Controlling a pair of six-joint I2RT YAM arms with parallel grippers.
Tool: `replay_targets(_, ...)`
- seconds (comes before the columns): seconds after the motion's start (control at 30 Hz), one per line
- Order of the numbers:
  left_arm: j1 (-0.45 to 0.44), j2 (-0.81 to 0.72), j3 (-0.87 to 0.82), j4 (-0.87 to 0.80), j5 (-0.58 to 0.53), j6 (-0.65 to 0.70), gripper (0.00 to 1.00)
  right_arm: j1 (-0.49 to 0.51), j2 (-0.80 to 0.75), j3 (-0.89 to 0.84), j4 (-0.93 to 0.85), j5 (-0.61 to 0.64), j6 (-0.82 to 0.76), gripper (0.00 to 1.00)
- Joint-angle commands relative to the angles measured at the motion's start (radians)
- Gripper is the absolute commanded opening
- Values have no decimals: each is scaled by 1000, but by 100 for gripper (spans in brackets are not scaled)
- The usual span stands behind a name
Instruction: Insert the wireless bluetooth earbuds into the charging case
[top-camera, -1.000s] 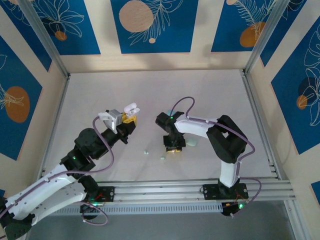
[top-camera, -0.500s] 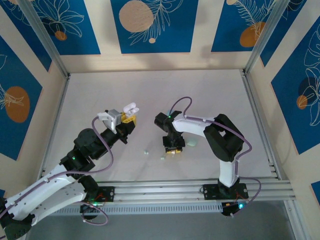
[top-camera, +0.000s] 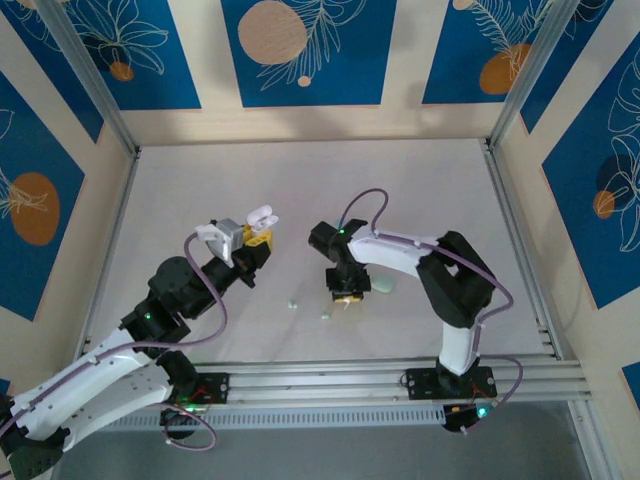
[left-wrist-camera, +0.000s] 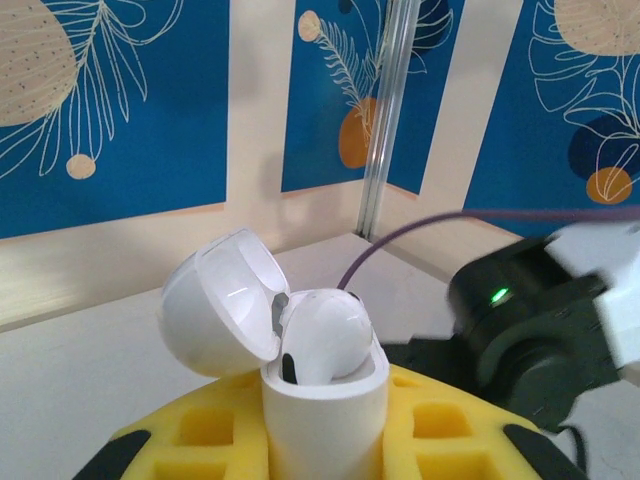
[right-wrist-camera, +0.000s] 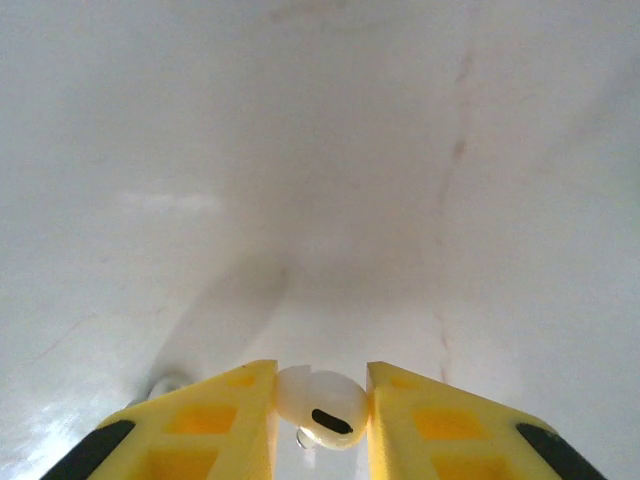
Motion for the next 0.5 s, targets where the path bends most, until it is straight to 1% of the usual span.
replay_targets(0.0, -4, 20, 17, 31, 20, -2, 21, 8, -205, 82, -46, 95, 0, 27)
replay_targets(0.13, -4, 67, 14, 90, 66, -44, 20, 22, -384, 158, 1, 168, -54, 27)
replay_targets(0.27, -4, 122, 15, 151, 133, -67, 20, 81, -509, 229, 97, 254, -137, 27)
replay_targets(0.4, -4, 145, 18, 184, 183, -49, 20, 150, -535, 306, 148, 327, -229, 27)
replay_targets(0.47, -4, 147, 18, 195, 202, -38, 20, 178, -533, 328, 183, 333, -267, 27)
